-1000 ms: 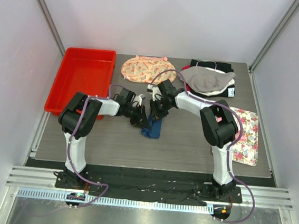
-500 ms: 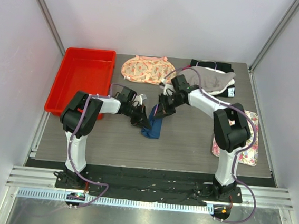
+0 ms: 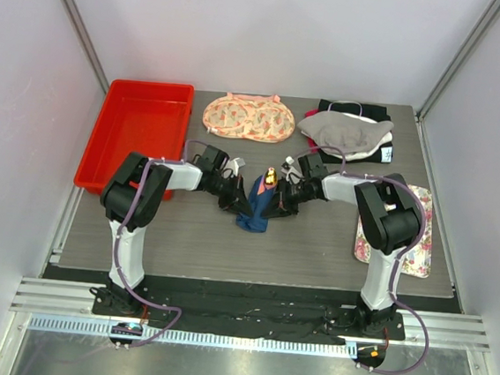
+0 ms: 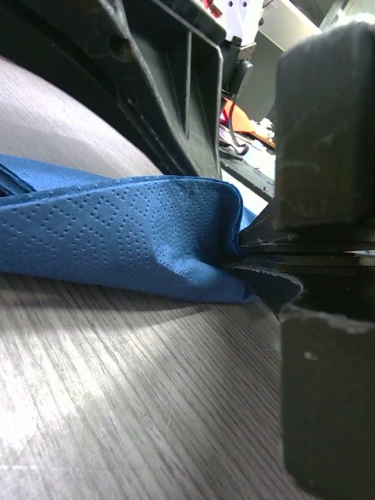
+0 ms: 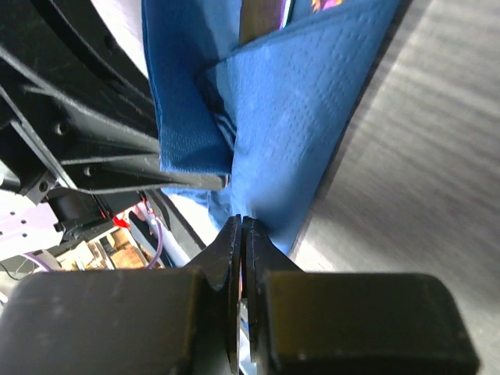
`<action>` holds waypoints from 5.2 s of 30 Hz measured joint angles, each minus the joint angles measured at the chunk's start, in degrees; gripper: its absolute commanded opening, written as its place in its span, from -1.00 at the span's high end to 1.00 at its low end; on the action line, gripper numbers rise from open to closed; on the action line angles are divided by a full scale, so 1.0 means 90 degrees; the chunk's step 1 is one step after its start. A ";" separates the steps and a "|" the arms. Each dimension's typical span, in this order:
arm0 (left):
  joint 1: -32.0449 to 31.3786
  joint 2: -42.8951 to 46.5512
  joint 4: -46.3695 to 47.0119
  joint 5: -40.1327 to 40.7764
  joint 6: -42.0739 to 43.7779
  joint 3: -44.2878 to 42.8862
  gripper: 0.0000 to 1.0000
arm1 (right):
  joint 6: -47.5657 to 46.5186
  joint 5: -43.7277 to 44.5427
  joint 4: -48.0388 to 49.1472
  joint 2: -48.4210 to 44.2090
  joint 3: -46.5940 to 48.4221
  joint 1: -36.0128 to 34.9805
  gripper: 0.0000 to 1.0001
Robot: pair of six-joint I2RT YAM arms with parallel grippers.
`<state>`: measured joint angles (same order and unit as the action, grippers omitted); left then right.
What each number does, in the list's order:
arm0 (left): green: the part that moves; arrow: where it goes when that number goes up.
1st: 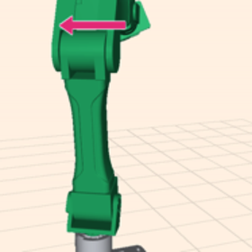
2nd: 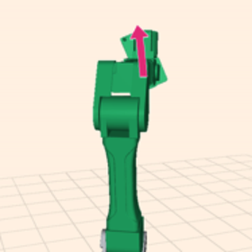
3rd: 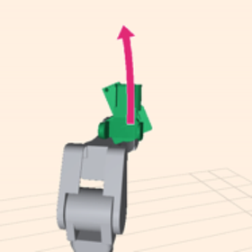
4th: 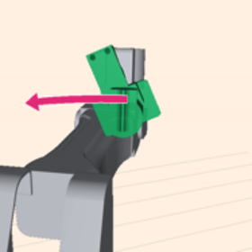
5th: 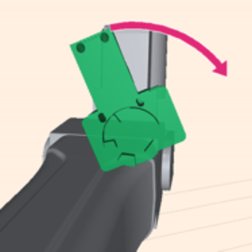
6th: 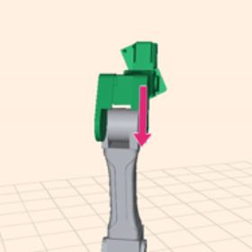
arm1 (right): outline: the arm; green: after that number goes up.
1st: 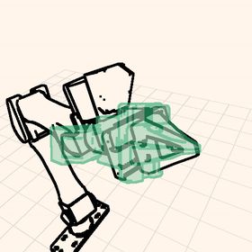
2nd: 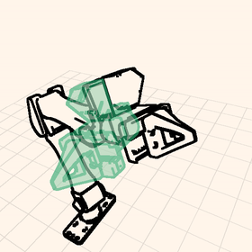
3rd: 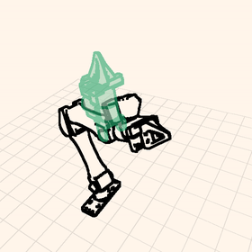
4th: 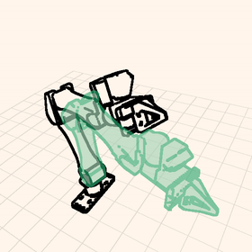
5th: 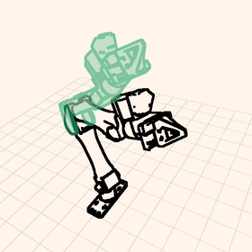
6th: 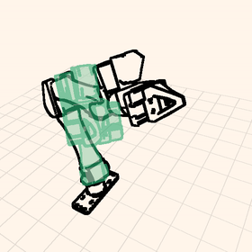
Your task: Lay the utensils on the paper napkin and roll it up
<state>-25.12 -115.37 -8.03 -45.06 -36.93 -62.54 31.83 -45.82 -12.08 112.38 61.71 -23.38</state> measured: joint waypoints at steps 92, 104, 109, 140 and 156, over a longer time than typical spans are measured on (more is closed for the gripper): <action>-0.0308 -0.0015 0.1144 -0.0216 -0.0874 0.0311 1.00 | 0.0981 -0.0238 0.1406 -0.0012 0.0019 0.0668 0.98; -0.0321 -0.0019 0.1042 -0.0206 -0.0843 0.0253 0.99 | 0.1588 -0.0430 0.2319 0.0534 -0.0488 0.0644 0.98; -0.0323 -0.0019 0.1022 -0.0206 -0.0845 0.0245 1.00 | 0.1812 -0.0549 0.2720 0.0612 -0.0607 0.0651 0.98; -0.0277 -0.0058 0.1013 -0.0260 -0.0894 0.0228 0.96 | 0.2363 -0.0767 0.3385 0.0352 -0.1311 0.0539 0.98; -0.0435 0.0058 0.1022 0.0005 -0.1406 0.0180 0.84 | 0.1775 -0.0476 0.2132 0.0367 -0.0806 0.0437 0.98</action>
<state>-29.04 -114.85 1.17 -45.01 -49.58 -60.93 47.81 -50.11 7.11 115.68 54.46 -19.44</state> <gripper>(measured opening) 0.079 0.049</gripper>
